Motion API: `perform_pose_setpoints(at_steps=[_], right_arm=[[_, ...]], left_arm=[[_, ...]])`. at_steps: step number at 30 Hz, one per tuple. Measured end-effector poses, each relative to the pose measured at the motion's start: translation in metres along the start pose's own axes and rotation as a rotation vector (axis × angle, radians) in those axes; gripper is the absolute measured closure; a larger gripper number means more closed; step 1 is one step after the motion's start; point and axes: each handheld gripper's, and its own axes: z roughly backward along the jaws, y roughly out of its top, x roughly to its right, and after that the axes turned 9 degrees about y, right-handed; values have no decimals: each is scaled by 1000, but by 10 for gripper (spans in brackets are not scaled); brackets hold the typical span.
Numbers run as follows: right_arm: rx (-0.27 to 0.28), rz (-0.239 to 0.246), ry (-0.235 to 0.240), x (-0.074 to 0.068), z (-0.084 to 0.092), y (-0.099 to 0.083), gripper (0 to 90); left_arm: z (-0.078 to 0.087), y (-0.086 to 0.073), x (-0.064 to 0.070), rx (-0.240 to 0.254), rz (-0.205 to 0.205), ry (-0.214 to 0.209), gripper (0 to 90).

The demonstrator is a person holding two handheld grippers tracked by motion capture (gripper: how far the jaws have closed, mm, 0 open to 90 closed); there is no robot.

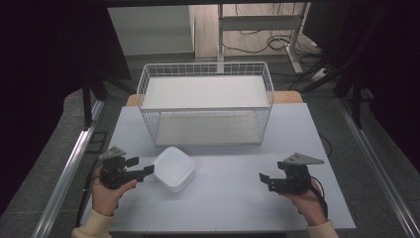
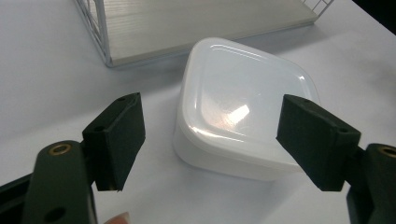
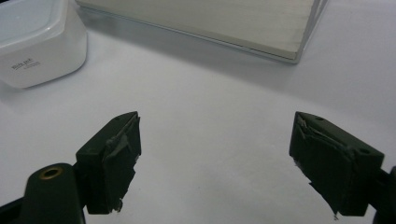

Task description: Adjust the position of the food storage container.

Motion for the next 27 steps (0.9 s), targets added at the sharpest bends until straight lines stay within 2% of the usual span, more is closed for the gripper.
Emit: perform_pose_setpoints(at_steps=[9,16,20,27], right_arm=[[6,-6,-11,2,4,-1,170],[7,-14,-18,3,5,0,173],[0,-19,-20,2,5,-1,174],[-9,-30,-30,5,5,-2,178]], left_arm=[[4,4,-3,1,7,14,228],[1,13,-5,-15,-7,13,254],[-6,22,-4,-35,-37,35,291],[-18,37,-7,-64,-56,50,355]])
